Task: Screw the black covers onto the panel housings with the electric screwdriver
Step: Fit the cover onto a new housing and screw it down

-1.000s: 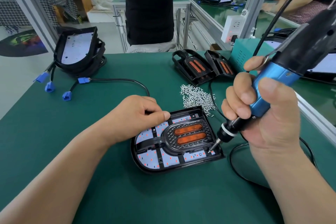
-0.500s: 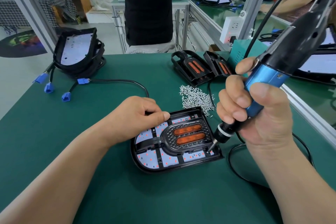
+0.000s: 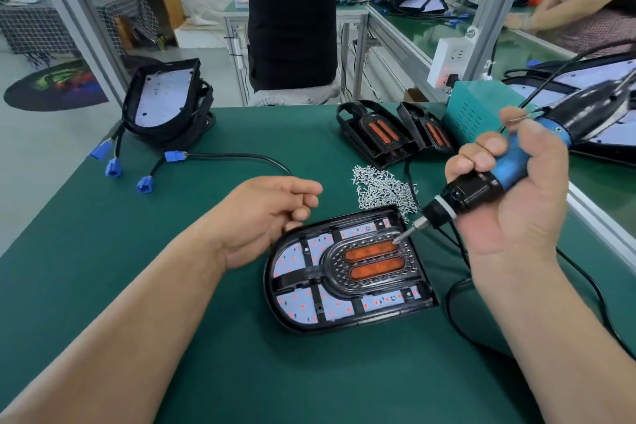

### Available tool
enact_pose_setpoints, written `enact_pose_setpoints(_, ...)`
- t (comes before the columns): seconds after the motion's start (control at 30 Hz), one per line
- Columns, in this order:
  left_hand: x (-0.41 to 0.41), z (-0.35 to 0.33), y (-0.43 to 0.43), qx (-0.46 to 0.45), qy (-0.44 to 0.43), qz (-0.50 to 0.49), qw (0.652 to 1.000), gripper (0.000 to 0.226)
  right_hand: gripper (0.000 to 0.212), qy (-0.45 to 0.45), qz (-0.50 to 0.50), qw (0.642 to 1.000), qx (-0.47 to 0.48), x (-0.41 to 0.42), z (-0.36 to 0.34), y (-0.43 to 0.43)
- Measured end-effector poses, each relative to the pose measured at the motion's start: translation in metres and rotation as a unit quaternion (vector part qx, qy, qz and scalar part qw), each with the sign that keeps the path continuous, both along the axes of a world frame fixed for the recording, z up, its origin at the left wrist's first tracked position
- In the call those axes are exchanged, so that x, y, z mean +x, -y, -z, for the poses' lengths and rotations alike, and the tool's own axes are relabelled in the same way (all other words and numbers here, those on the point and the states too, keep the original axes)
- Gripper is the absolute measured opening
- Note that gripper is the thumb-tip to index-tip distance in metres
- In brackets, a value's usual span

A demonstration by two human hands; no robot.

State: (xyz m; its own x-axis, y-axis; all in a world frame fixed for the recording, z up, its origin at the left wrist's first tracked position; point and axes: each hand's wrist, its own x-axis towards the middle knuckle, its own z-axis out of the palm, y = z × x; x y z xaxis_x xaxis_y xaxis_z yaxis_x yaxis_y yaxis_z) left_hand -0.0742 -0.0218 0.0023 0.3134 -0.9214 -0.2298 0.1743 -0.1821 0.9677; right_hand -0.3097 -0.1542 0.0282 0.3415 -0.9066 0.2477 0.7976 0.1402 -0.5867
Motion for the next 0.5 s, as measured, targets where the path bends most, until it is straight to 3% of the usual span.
enact_pose_setpoints(0.07,0.001,-0.001,0.0,0.007,-0.068,0.002,0.998,0.034,0.008,0.004,0.007,1.0,0.016,0.008,-0.001,0.0)
enact_pose_setpoints(0.2,-0.001,0.0,0.002,0.008,-0.085,-0.029,0.996,0.029,0.009,0.006,0.003,1.0,0.028,0.024,-0.007,0.0)
enact_pose_setpoints(0.5,-0.003,0.0,0.002,0.0,-0.068,0.0,0.998,0.014,0.013,0.036,0.009,0.997,0.074,0.062,-0.025,0.003)
